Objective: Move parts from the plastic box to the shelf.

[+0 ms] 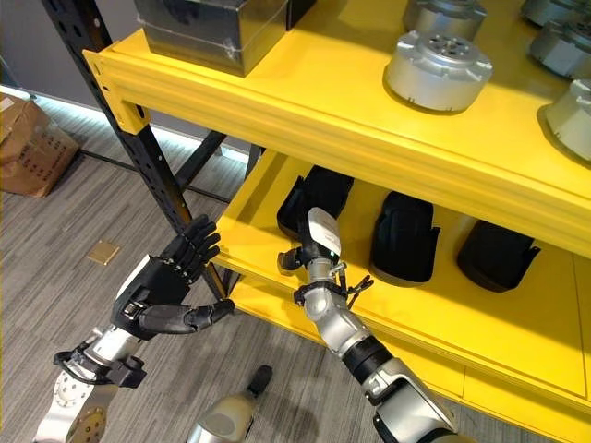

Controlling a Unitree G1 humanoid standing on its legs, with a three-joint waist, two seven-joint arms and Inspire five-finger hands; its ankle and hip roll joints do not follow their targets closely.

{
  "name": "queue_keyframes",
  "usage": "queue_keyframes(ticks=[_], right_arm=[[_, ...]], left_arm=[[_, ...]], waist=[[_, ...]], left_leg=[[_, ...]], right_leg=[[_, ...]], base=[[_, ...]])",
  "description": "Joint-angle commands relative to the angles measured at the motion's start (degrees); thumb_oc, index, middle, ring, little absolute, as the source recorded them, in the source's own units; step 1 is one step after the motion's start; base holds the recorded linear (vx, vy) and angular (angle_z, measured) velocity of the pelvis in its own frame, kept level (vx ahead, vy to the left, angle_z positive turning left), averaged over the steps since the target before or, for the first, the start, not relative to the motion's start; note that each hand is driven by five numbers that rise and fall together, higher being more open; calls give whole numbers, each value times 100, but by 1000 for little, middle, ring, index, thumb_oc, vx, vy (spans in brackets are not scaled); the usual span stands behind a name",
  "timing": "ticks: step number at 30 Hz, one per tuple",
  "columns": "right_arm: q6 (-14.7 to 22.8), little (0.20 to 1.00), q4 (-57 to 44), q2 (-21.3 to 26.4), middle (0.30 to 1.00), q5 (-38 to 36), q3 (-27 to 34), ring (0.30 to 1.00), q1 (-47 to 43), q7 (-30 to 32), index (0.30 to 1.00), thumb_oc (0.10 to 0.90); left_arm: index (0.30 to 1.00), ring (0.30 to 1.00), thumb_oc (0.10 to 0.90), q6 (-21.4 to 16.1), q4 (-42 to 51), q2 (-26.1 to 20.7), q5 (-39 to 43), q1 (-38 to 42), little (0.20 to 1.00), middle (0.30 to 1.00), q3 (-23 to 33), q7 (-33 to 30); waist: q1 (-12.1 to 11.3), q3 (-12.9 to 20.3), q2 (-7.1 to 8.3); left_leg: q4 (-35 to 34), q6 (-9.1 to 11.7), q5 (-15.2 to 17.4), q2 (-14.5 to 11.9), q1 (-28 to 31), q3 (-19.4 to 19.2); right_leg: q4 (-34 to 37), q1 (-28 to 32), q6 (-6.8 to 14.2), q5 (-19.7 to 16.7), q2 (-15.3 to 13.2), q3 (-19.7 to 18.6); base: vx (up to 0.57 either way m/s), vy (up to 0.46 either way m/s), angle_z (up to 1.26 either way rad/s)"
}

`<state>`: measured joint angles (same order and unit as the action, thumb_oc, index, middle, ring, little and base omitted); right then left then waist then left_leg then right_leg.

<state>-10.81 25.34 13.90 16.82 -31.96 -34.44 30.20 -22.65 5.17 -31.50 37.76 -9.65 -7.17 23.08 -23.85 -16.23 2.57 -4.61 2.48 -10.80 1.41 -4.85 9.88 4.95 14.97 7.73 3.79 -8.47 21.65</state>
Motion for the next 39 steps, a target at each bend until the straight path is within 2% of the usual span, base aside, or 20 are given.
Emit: queue_keyframes(ticks=[1, 5, 11, 14, 17, 24, 25, 26, 30, 31, 39], right_arm=[[100, 1000, -351, 125, 1000, 630, -92, 1000, -862, 117, 1000, 900], [-69, 1000, -203, 156, 1000, 730, -113, 1000, -1016, 30, 1000, 900], [-391, 1000, 268, 147, 1000, 501, -206, 1000, -1235, -231, 1000, 900], [-533, 1000, 487, 69, 1000, 378, -227, 1000, -1320, -101, 1000, 900], [-614, 1000, 659, -35, 1000, 143, -177, 1000, -1375, 89, 1000, 900], [-601, 1000, 928, -185, 1000, 120, -207, 1000, -1400, -196, 1000, 900], [-596, 1000, 949, -189, 1000, 185, -227, 1000, -1408, -238, 1000, 900], [-438, 1000, 1013, -160, 1000, 842, -336, 1000, -1506, -412, 1000, 900], [-406, 1000, 981, -107, 1000, 1349, -474, 1000, -1561, -640, 1000, 900], [-359, 1000, 984, -50, 1000, 1812, -649, 1000, -1586, -916, 1000, 900], [-263, 1000, 1117, 73, 1000, 2559, -1129, 1000, -1522, -1526, 1000, 900]], left_arm=[[1000, 1000, 900, -392, 420, -181, 89, 346, 1000, 1000, -252, 70], [1000, 1000, 900, -382, 430, -213, 183, 376, 1000, 1000, -236, 166], [1000, 1000, 900, -274, 471, -261, 250, 502, 1000, 1000, -271, 199], [1000, 1000, 900, -217, 491, -272, 262, 588, 1000, 1000, -308, 179], [1000, 1000, 900, -210, 499, -290, 256, 653, 1000, 1000, -355, 109], [1000, 1000, 900, -183, 531, -317, 205, 751, 1000, 1000, -373, 8], [1000, 1000, 900, -179, 531, -326, 204, 758, 1000, 1000, -371, 13], [1000, 1000, 900, -188, 520, -373, 242, 800, 1000, 1000, -366, 32], [1000, 1000, 900, -215, 491, -398, 243, 836, 1000, 1000, -377, 54], [1000, 1000, 900, -201, 505, -409, 234, 850, 1000, 1000, -366, 96], [1000, 1000, 900, -192, 531, -472, 250, 805, 1000, 1000, -267, 276]], waist=[[-21, 376, -175], [-58, 360, -138], [-118, 287, -60], [-138, 227, -45], [-143, 172, -28], [-169, 53, -6], [-173, 44, -1], [-187, 2, 23], [-201, -26, 50], [-215, -50, 85], [-265, -83, 148]], left_leg=[[58, -108, 844, -184, 475, -91], [65, -108, 846, -174, 459, -77], [74, -103, 848, -175, 418, -49], [82, -105, 841, -180, 386, -46], [106, -112, 841, -182, 349, -50], [100, -124, 836, -184, 293, -64], [103, -123, 835, -184, 285, -65], [122, -123, 831, -180, 242, -74], [131, -127, 830, -172, 209, -81], [147, -129, 827, -168, 174, -84], [160, -129, 818, -162, 124, -76]], right_leg=[[-631, -643, -381, -70, 50, 364], [-624, -641, -365, -79, 45, 384], [-609, -642, -335, -110, 46, 395], [-612, -664, -323, -131, 46, 392], [-625, -692, -304, -155, 42, 389], [-617, -737, -277, -189, 38, 381], [-617, -740, -274, -193, 36, 382], [-627, -770, -255, -208, 28, 384], [-618, -784, -239, -222, 27, 385], [-615, -797, -222, -236, 24, 386], [-604, -805, -190, -252, 28, 397]], base=[[24, 16, 4], [20, 11, 3], [30, 8, 9], [-1, 6, 2], [0, 0, 0], [0, 0, 0], [0, 0, 0], [0, 0, 0], [-3, -9, 1], [0, 0, 0], [-1, -4, 0]])
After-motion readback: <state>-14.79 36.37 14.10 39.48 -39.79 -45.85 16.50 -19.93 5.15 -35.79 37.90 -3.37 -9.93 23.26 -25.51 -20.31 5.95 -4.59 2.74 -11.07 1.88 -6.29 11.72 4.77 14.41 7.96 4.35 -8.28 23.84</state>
